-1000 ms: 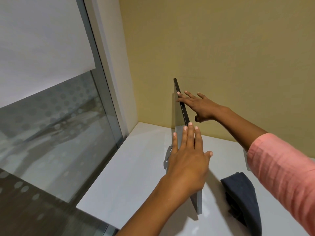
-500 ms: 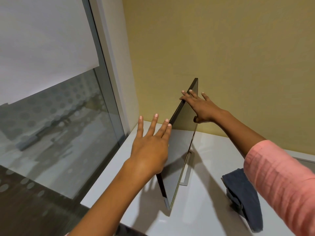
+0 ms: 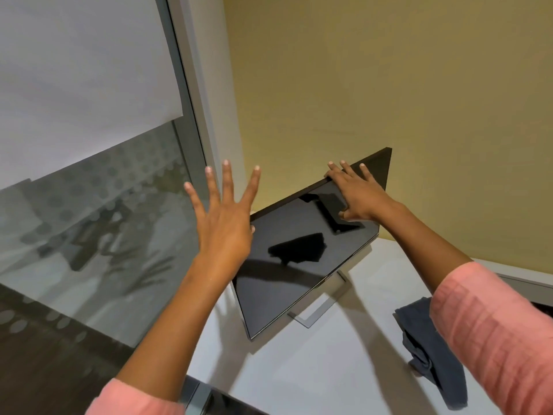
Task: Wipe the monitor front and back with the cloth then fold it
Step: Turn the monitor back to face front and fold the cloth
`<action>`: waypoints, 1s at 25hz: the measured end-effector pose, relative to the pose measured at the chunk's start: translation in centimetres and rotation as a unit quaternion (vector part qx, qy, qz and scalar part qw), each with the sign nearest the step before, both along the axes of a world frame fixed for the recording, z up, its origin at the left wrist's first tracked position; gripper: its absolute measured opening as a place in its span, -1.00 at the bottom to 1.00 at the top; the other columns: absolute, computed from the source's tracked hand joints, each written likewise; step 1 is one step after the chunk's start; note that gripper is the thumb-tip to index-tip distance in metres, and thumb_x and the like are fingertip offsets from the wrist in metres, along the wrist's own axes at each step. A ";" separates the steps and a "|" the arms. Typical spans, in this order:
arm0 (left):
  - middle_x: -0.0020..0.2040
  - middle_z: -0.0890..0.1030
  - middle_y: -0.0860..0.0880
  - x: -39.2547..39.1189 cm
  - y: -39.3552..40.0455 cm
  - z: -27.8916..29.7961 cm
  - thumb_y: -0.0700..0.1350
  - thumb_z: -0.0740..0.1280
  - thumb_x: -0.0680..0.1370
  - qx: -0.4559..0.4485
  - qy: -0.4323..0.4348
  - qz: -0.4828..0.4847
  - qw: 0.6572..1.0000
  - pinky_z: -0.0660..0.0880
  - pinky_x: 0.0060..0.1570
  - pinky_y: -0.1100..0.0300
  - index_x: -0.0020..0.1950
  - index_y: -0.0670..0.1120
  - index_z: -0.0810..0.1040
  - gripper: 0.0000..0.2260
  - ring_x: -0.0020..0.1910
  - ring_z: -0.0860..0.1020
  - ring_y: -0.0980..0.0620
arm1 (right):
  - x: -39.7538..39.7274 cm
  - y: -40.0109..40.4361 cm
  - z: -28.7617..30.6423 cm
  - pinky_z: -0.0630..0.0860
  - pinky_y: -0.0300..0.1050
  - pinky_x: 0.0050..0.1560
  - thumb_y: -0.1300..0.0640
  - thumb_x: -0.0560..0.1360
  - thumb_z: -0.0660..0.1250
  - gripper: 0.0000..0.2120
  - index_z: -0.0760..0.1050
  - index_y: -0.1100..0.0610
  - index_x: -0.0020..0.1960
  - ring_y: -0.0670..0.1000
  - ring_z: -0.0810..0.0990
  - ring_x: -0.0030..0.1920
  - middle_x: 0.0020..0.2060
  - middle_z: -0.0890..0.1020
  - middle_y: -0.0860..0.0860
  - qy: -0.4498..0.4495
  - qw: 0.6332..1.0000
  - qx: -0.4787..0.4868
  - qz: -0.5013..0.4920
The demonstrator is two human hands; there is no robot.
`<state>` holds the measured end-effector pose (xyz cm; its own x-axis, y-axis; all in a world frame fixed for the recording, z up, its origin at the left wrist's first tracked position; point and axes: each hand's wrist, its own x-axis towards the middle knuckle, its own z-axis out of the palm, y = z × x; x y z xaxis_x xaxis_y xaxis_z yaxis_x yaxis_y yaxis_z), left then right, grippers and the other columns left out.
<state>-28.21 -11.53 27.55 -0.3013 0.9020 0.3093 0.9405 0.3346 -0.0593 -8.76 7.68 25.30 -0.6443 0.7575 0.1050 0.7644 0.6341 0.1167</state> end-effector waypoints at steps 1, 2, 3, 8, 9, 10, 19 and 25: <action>0.51 -0.30 -0.20 -0.4 0.3 0.3 -0.03 0.38 0.50 0.025 -0.022 0.008 0.999 -0.35 0.30 -0.32 0.48 0.15 -0.36 -0.07 0.46 -0.33 -0.27 | 0.0 -0.1 -0.1 -0.23 0.15 0.48 0.06 0.39 0.43 -0.09 -0.07 0.10 0.53 0.03 -0.20 0.53 0.54 -0.14 0.02 0.004 1.000 0.000 -0.003; 0.51 -0.29 -0.21 -0.7 0.6 0.4 -0.01 0.42 0.46 0.047 -0.035 0.014 0.998 -0.37 0.30 -0.30 0.50 0.14 -0.31 -0.05 0.46 -0.33 -0.27 | -0.1 -0.2 -0.2 -0.24 0.15 0.48 0.05 0.39 0.42 -0.09 -0.08 0.11 0.53 0.03 -0.19 0.53 0.54 -0.14 0.02 0.007 1.000 0.000 -0.006; 0.52 -0.26 -0.21 -0.8 0.8 0.4 -0.02 0.43 0.45 0.068 -0.031 0.018 0.997 -0.39 0.29 -0.28 0.52 0.12 -0.25 -0.06 0.47 -0.32 -0.26 | -0.3 -0.2 -0.3 -0.24 0.15 0.49 0.04 0.40 0.41 -0.10 -0.08 0.11 0.53 0.03 -0.18 0.53 0.54 -0.14 0.03 0.011 1.000 0.000 -0.010; 0.54 -0.16 -0.21 2.3 0.6 -3.1 -0.28 0.21 0.54 0.067 0.103 -0.004 0.992 -0.35 0.38 -0.20 0.53 -0.17 -0.11 -0.33 0.50 -0.23 -0.23 | -1.0 -0.6 -0.8 -0.23 0.14 0.49 0.01 0.41 0.38 -0.13 -0.07 0.13 0.52 0.04 -0.13 0.53 0.54 -0.08 0.05 0.048 0.998 0.003 -0.029; 0.52 -0.18 -0.24 3.2 0.5 -4.2 -0.29 0.17 0.56 0.048 0.103 -0.007 0.993 -0.35 0.40 -0.17 0.52 -0.23 -0.17 -0.35 0.49 -0.23 -0.23 | -0.8 -0.7 -0.9 -0.23 0.13 0.49 0.01 0.41 0.38 -0.13 -0.06 0.13 0.52 0.04 -0.13 0.53 0.54 -0.07 0.05 0.056 0.998 0.003 -0.031; 0.51 -0.20 -0.28 4.0 0.5 -5.2 -0.29 0.13 0.57 0.045 0.099 -0.001 0.994 -0.32 0.42 -0.13 0.50 -0.28 -0.23 -0.36 0.49 -0.22 -0.23 | -0.6 -0.8 -1.0 -0.23 0.12 0.49 0.02 0.40 0.38 -0.13 -0.07 0.13 0.52 0.04 -0.13 0.53 0.54 -0.07 0.05 0.062 0.998 0.004 -0.032; 0.49 -0.19 -0.30 6.3 2.2 -7.0 0.23 -0.02 0.59 0.092 0.044 0.061 0.993 -0.18 0.43 -0.06 0.49 -0.32 -0.20 -0.24 0.50 -0.15 -0.22 | 0.3 -0.2 -1.4 -0.22 0.15 0.49 0.05 0.38 0.41 -0.09 -0.08 0.13 0.52 0.04 -0.06 0.53 0.54 -0.01 0.07 0.050 0.998 0.025 -0.032; 0.45 -0.39 -0.27 3.9 3.0 -6.3 0.26 -0.13 0.59 0.035 0.035 0.038 0.998 -0.28 0.43 -0.03 0.45 -0.30 -0.38 -0.23 0.45 -0.36 -0.18 | 0.1 1.5 -0.2 -0.22 0.11 0.49 0.23 0.37 0.42 -0.12 -0.04 0.16 0.52 0.05 0.01 0.53 0.52 0.07 0.13 0.031 0.998 0.017 -0.049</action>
<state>-24.33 -8.49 21.21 -0.3428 0.8531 0.3934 0.9067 0.4100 -0.0990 -8.64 9.19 25.06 -0.5587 0.8118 0.1696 0.8290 0.5523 0.0875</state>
